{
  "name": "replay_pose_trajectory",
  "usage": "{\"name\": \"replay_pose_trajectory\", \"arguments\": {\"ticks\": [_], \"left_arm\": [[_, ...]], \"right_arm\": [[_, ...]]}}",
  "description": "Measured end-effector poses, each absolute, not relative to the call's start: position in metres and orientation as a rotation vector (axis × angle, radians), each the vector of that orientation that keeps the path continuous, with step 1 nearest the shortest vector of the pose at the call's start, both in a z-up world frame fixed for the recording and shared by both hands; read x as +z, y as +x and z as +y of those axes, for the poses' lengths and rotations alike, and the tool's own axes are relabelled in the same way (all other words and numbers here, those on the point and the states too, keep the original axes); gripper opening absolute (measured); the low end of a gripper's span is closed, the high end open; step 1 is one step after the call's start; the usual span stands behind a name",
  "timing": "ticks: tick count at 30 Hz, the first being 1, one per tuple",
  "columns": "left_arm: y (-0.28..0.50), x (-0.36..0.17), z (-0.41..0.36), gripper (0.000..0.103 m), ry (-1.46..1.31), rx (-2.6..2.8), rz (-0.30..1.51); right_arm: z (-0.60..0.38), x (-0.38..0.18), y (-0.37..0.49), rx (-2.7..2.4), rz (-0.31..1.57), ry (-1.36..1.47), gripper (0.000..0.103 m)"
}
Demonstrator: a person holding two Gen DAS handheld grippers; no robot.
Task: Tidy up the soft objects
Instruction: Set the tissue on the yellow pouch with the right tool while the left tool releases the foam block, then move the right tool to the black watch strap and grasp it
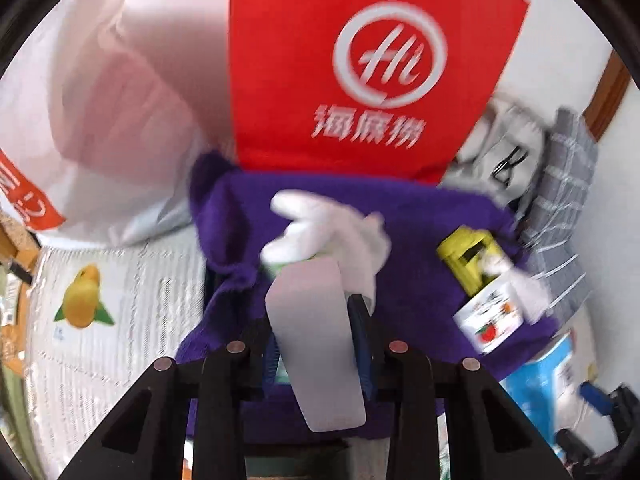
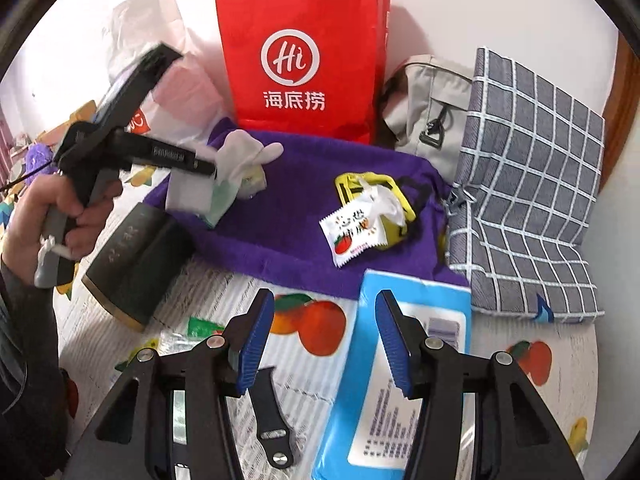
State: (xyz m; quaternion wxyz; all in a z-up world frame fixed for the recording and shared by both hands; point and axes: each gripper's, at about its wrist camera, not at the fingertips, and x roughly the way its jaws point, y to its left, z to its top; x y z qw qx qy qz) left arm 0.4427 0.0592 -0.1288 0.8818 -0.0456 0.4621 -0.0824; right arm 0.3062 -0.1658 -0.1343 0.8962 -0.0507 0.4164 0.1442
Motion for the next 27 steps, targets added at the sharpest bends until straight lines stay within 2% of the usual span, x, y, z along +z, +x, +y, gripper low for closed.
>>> {"name": "replay_pose_trajectory", "arguments": {"ticks": [4,5,6,8,10,12,23,27], "left_arm": [[0.453,-0.148,0.055,0.034,-0.065,-0.164,1.057],[0.456,-0.156,0.053,0.041,-0.041,-0.145,1.093],[0.459,-0.157,0.052,0.053,-0.045,-0.136,1.091],[0.458,-0.153,0.053,0.062,-0.018,-0.095,1.094],[0.455,-0.146,0.053,0.064,0.027,-0.057,1.07],[0.449,-0.136,0.057,0.075,0.031,-0.016,1.042],[0.4,-0.084,0.056,0.076,0.016,-0.051,0.935],[0.373,-0.078,0.055,0.076,0.022,-0.082,0.929]], "right_arm": [[-0.172,-0.141,0.306,0.296,0.88,-0.077,0.052],[-0.172,-0.143,0.307,0.296,0.887,-0.073,0.052],[-0.172,-0.145,0.308,0.294,0.892,-0.07,0.052],[-0.173,-0.147,0.307,0.295,0.895,-0.068,0.052],[-0.172,-0.146,0.303,0.302,0.885,-0.072,0.052],[-0.171,-0.144,0.296,0.31,0.87,-0.079,0.052],[-0.153,-0.165,0.251,0.37,0.913,-0.095,0.052],[-0.15,-0.176,0.236,0.374,0.932,-0.097,0.048]]}}
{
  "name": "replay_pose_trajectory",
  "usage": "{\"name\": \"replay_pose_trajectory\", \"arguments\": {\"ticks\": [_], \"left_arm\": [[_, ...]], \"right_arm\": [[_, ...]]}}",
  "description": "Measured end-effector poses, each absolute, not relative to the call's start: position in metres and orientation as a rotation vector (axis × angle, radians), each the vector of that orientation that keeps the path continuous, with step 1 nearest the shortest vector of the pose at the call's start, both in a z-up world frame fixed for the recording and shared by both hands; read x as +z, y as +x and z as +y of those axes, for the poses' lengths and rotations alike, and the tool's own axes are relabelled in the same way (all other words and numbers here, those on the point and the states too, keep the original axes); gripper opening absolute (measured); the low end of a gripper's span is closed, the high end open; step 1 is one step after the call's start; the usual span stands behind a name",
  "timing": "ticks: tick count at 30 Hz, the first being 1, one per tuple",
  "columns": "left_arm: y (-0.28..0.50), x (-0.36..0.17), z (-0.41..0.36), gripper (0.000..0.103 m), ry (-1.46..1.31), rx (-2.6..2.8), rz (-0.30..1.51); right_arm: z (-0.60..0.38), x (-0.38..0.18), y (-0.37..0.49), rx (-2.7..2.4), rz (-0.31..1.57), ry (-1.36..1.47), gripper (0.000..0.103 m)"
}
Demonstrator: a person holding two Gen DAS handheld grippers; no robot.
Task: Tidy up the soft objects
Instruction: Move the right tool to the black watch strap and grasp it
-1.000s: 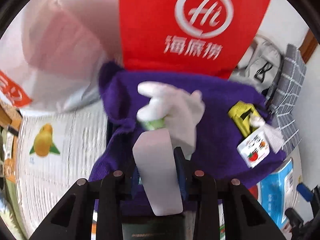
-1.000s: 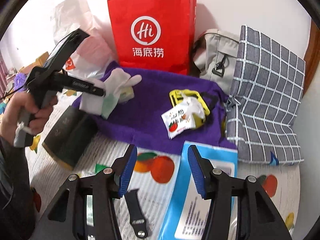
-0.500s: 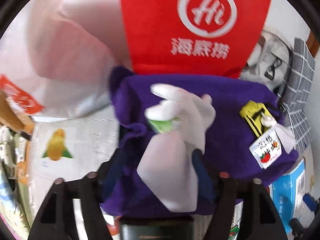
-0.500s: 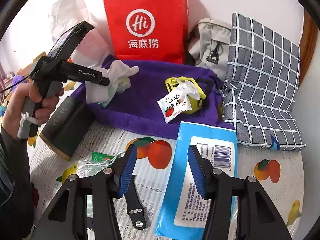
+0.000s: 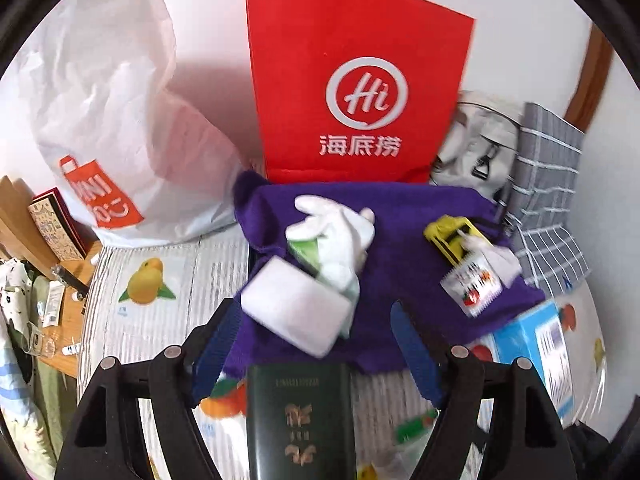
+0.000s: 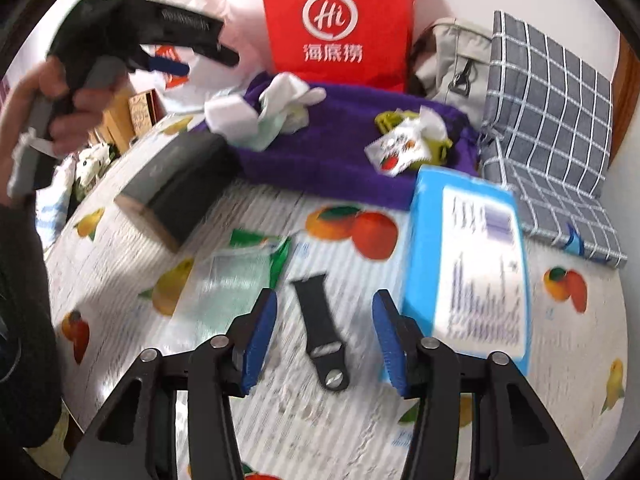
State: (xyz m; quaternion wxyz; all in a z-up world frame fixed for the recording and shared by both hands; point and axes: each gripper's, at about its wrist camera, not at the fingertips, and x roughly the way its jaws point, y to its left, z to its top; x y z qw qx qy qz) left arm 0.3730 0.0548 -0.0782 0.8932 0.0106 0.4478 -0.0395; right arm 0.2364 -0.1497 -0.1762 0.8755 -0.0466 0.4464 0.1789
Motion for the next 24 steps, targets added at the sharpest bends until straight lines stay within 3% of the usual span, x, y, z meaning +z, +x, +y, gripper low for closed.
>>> {"name": "replay_pose_trajectory", "arguments": {"ticks": [15,24], "left_arm": [[0.271,-0.102,0.099,0.076,-0.096,-0.103,0.927],[0.247,-0.111,0.11,0.076,-0.141,-0.165,0.908]], "right_arm": [[-0.111,-0.21,0.24,0.254,0.861,-0.219,0.05],[-0.109,-0.211,0.233,0.172,0.95,-0.121,0.046]]}}
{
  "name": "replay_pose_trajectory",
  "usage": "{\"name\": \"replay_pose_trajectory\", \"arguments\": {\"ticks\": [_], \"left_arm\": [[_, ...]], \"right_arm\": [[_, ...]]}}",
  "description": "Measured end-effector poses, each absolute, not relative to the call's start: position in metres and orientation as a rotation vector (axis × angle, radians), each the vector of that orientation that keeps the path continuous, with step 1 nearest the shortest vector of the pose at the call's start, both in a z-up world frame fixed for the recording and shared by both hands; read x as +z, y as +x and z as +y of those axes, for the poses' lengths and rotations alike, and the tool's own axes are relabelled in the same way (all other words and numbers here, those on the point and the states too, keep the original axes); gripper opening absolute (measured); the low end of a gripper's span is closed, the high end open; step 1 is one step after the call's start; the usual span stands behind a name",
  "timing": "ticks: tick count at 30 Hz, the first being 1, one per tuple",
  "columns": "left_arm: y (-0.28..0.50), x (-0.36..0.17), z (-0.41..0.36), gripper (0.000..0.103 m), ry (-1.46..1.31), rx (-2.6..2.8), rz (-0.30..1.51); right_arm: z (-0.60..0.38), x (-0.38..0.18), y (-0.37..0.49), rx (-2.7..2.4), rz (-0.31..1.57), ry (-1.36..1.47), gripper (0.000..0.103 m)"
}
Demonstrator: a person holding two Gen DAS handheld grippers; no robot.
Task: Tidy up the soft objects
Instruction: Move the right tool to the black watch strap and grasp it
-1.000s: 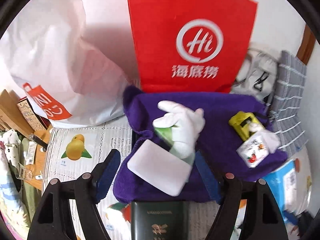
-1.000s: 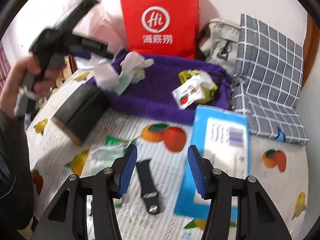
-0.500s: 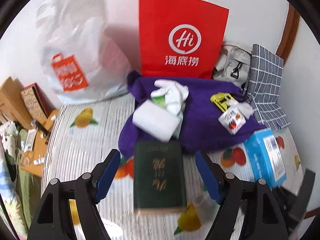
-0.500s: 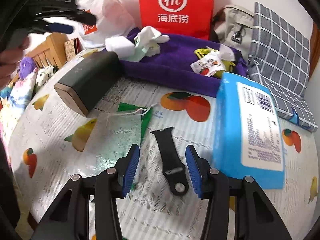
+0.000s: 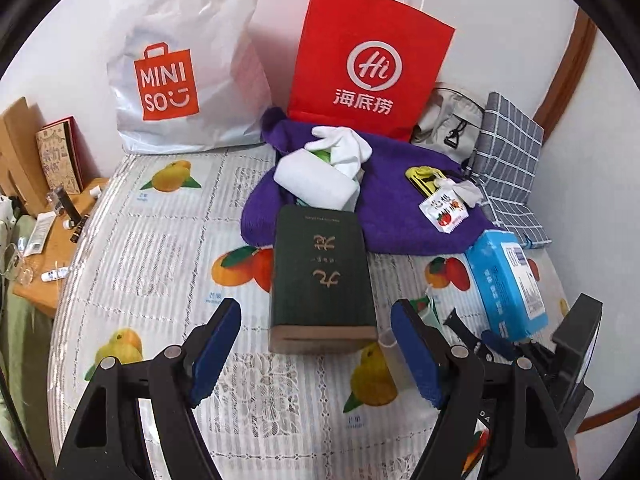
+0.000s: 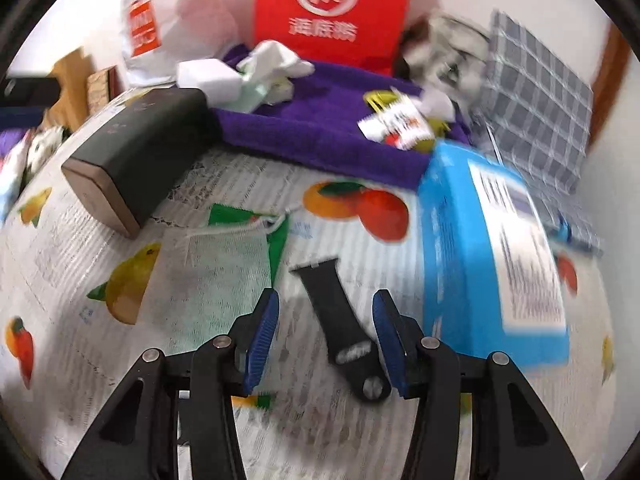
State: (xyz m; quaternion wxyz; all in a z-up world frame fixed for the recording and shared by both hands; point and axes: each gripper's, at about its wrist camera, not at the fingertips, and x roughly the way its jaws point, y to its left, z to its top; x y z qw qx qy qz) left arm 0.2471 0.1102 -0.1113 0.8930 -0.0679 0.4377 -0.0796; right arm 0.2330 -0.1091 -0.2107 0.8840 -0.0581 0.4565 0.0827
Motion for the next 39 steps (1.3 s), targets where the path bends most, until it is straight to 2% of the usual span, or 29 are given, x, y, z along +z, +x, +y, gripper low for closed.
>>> {"name": "replay_pose_trajectory", "arguments": {"ticks": [7,11,14,15,18,20,26,30,33,36,39], "left_arm": [[0.239,-0.123,0.115,0.076,-0.157,-0.206,0.923],[0.232,-0.128,0.12,0.076,-0.173,-0.213,0.93],[0.227,-0.13,0.123,0.076,-0.177,-0.209,0.934],[0.225,-0.132,0.123,0.076,-0.18,-0.209,0.938],[0.219,-0.134,0.125,0.076,-0.185,-0.211,0.946],[0.215,-0.137,0.125,0.076,-0.183,-0.208,0.953],[0.206,-0.141,0.124,0.076,-0.174,-0.192,0.975],[0.2,-0.141,0.121,0.076,-0.162,-0.181,0.986],[0.196,-0.142,0.117,0.076,-0.151,-0.177,0.992],[0.192,-0.145,0.114,0.076,-0.159,-0.178,1.002],[0.19,-0.15,0.107,0.076,-0.165,-0.178,1.021]], "right_arm": [[-0.116,-0.216,0.22,0.08,0.902,-0.105,0.045],[-0.125,-0.227,0.223,0.028,0.88,-0.063,0.053],[-0.136,-0.228,0.226,0.035,0.898,0.045,0.055],[-0.136,-0.228,0.225,0.032,0.899,0.041,0.052],[-0.135,-0.226,0.216,0.051,0.909,0.029,0.03],[-0.136,-0.225,0.208,0.076,0.926,0.02,0.026],[-0.143,-0.217,0.195,0.139,0.964,0.032,0.024],[-0.143,-0.22,0.205,0.138,0.948,0.031,0.031],[-0.135,-0.224,0.213,0.128,0.929,-0.001,0.032],[-0.136,-0.224,0.215,0.152,0.932,-0.01,0.022],[-0.146,-0.222,0.213,0.188,0.948,0.038,0.022]]}}
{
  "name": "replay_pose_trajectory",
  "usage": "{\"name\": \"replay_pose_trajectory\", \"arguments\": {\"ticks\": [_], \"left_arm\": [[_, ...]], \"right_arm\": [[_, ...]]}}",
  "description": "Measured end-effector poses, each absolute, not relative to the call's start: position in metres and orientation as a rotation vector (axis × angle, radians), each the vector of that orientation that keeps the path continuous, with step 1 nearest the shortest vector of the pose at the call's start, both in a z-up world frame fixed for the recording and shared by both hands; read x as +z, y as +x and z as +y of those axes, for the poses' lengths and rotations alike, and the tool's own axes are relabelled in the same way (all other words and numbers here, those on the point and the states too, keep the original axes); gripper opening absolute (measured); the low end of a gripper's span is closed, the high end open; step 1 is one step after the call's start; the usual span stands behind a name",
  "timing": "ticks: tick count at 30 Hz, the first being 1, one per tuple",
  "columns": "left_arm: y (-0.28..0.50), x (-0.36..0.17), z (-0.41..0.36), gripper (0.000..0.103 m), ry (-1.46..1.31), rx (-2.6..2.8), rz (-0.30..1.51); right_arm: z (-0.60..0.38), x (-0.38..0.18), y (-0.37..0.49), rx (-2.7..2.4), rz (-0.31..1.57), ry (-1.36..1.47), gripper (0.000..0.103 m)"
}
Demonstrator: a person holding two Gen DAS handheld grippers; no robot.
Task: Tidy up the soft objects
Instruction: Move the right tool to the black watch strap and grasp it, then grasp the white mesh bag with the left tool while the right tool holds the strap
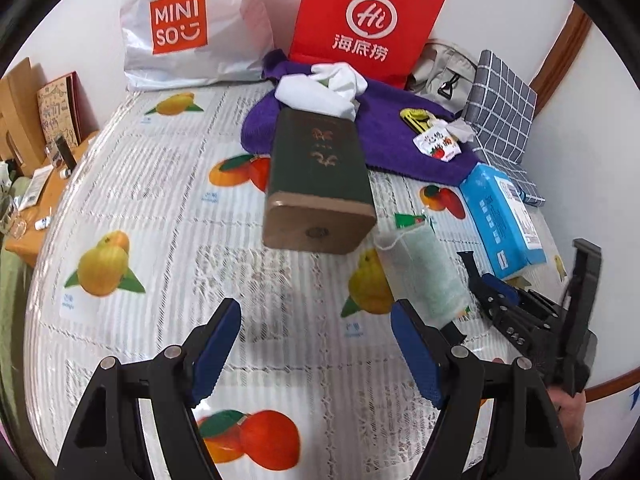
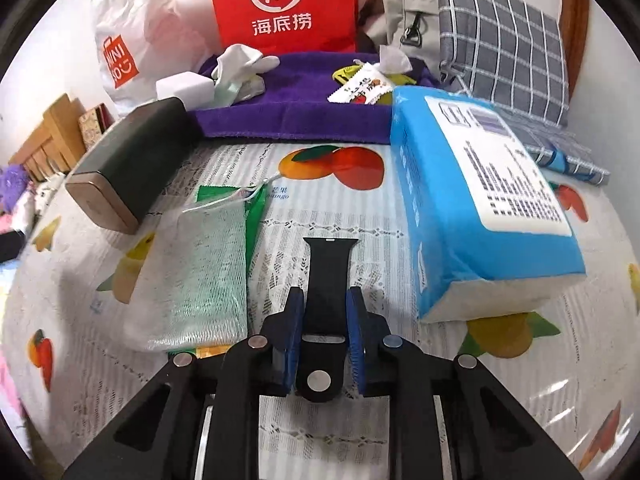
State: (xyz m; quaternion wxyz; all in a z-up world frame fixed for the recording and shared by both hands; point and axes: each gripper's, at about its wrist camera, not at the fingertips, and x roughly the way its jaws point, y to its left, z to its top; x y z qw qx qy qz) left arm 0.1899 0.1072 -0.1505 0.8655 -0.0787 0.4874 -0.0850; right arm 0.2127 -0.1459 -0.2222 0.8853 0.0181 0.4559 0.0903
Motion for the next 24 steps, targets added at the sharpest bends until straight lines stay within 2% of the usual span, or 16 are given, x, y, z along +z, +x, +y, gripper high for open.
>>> {"name": "replay_pose_trajectory", "arguments": {"ticks": [7,22,24], "left_arm": [[0.193,-0.167,0.078,0.076,-0.18,-0.216,1.055],[0.226,-0.201,-0.007,0.076,-0.208,-0.243,1.098],[0.232,-0.202,-0.016,0.082,-0.174,-0.208,1.096]], "right_arm": [[-0.164,-0.208,0.175,0.248,0.914,0.086,0.021],[-0.207,-0.204,0.131,0.17,0.838,-0.011,0.021],[-0.212,-0.205,0.129,0.157,0.83,-0.013,0.021]]}}
